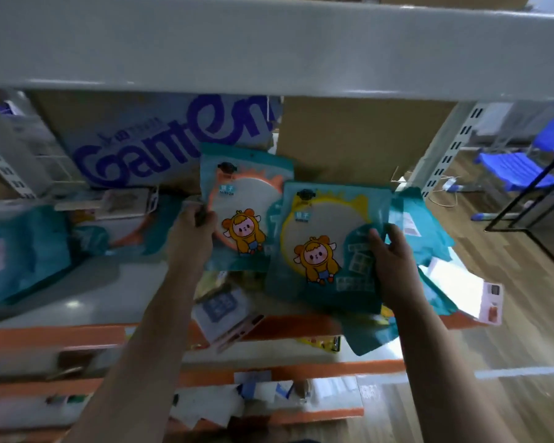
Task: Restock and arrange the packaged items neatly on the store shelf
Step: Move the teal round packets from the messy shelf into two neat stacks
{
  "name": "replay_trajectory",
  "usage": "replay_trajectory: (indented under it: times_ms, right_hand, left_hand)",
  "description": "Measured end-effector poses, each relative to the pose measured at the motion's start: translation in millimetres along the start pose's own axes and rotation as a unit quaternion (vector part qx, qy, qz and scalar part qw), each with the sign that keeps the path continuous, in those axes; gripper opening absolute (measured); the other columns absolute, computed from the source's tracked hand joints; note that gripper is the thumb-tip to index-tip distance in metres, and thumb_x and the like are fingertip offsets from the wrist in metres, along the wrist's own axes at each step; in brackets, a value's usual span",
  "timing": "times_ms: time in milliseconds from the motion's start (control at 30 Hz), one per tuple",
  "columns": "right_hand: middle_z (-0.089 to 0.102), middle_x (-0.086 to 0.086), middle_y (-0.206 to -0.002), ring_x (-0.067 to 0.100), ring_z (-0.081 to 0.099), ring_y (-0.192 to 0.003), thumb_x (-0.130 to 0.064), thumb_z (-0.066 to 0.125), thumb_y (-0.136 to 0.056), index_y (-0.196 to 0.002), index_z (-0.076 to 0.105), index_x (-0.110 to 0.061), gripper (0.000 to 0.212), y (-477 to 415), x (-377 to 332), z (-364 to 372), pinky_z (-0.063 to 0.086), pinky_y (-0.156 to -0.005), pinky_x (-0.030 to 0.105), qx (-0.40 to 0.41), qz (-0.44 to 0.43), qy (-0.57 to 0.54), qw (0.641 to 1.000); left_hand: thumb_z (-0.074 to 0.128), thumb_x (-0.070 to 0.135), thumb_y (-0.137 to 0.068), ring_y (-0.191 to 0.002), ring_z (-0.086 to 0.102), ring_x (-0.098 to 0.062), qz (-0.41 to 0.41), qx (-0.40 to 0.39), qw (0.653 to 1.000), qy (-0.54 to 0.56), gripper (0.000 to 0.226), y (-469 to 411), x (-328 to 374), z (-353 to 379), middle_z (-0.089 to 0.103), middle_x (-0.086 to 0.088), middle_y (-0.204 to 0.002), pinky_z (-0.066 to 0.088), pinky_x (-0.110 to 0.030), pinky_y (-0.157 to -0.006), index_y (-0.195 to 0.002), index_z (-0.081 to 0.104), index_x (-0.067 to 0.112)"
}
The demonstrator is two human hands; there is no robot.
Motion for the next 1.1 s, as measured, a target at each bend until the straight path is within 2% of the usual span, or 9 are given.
replay_trajectory:
  times_ms: [100,167,233,300,400,500,733,967,1100]
  right_hand:
    - [0.068,0.007,-0.088,0.021,0.070,-0.073,-0.028,0.048,-0.101,-0.094,0.059,-0.032,0.013,11.8,-1.1,33.8,0.058,-0.061,0.037,-0.008,-0.027,0.007,1.000]
    - [0.067,0.004,-0.085,0.019,0.068,-0.071,-0.029,0.048,-0.101,-0.096,0.059,-0.028,0.013,22.2,-0.9,59.4,0.056,-0.058,0.032,-0.027,-0.028,-0.011,0.999]
    - [0.066,0.004,-0.085,0.016,0.068,-0.070,-0.031,0.048,-0.100,-0.102,0.060,-0.020,0.016,31.5,0.3,85.5,0.055,-0.057,0.029,-0.033,-0.016,-0.027,0.999]
    - [0.067,0.004,-0.088,0.015,0.069,-0.071,-0.034,0.048,-0.100,-0.104,0.061,-0.019,0.020,43.9,-0.5,115.5,0.058,-0.061,0.032,-0.043,0.001,-0.036,0.998]
    - [0.071,0.000,-0.085,0.021,0.069,-0.076,-0.032,0.047,-0.101,-0.097,0.064,-0.022,0.020,74.0,-7.7,171.1,0.058,-0.070,0.041,-0.089,-0.009,-0.052,0.995]
    - [0.069,0.005,-0.083,0.027,0.067,-0.077,-0.028,0.050,-0.100,-0.094,0.064,-0.015,0.020,110.6,-12.2,223.0,0.056,-0.072,0.046,-0.091,-0.023,-0.055,0.994]
    - [0.066,0.000,-0.081,0.009,0.067,-0.067,-0.026,0.054,-0.099,-0.102,0.061,-0.009,0.019,189.0,-2.9,324.4,0.055,-0.058,0.027,-0.067,-0.012,-0.063,0.996]
    - [0.069,-0.007,-0.069,0.009,0.068,-0.061,-0.030,0.054,-0.099,-0.091,0.060,-0.018,0.016,233.4,13.5,407.9,0.054,-0.052,0.025,-0.053,0.036,-0.087,0.994]
    - [0.070,-0.005,-0.072,0.011,0.069,-0.059,-0.033,0.054,-0.098,-0.095,0.060,-0.018,0.016,243.0,19.8,465.0,0.053,-0.048,0.024,-0.067,0.048,-0.093,0.992]
  left_hand:
    - [0.056,0.015,-0.093,-0.066,0.055,-0.010,-0.005,0.043,0.998,0.046,0.006,8.5,-18.4,-51.5,0.060,0.000,-0.078,0.042,-0.028,-0.064,-0.099,0.059,0.014]
    - [0.056,0.015,-0.093,-0.060,0.057,0.001,-0.001,0.073,0.996,0.060,0.008,16.1,-28.7,-87.6,0.060,0.009,-0.073,0.044,-0.022,-0.057,-0.088,0.058,0.021]
    - [0.056,0.018,-0.094,-0.060,0.057,-0.002,0.009,0.098,0.994,0.055,0.012,23.9,-39.7,-125.3,0.060,0.009,-0.072,0.043,-0.019,-0.052,-0.084,0.058,0.025]
    - [0.054,0.021,-0.096,-0.062,0.058,-0.004,0.014,0.113,0.993,0.045,0.008,31.6,-50.7,-163.0,0.061,0.007,-0.077,0.044,-0.017,-0.051,-0.090,0.058,0.023]
    - [0.051,0.022,-0.098,-0.070,0.061,-0.018,0.010,0.138,0.990,0.031,0.008,41.1,-73.5,-222.9,0.063,-0.002,-0.083,0.050,-0.033,-0.059,-0.098,0.057,0.017]
    - [0.051,0.020,-0.097,-0.076,0.061,-0.023,0.008,0.160,0.987,0.016,0.008,47.4,-97.7,-289.4,0.063,0.000,-0.084,0.049,-0.033,-0.064,-0.098,0.058,0.017]
    - [0.050,0.020,-0.098,-0.076,0.056,-0.001,-0.003,0.182,0.983,-0.011,0.008,56.2,-153.5,-422.2,0.060,0.012,-0.085,0.043,-0.020,-0.060,-0.101,0.057,0.020]
    - [0.051,0.022,-0.097,-0.074,0.056,0.002,-0.008,0.207,0.978,-0.005,0.006,55.1,-204.7,-511.6,0.059,0.017,-0.083,0.041,-0.019,-0.059,-0.097,0.057,0.022]
    - [0.050,0.023,-0.098,-0.084,0.061,-0.011,-0.029,0.209,0.977,0.009,0.008,42.3,-235.5,-547.6,0.063,0.009,-0.089,0.051,-0.029,-0.069,-0.100,0.058,0.021]
Point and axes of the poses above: each hand's wrist, its own y-axis away from the middle knuckle, its own z-axis out of the palm, x = y × z, the point moved 8 cm from there along -y, towards the middle knuckle
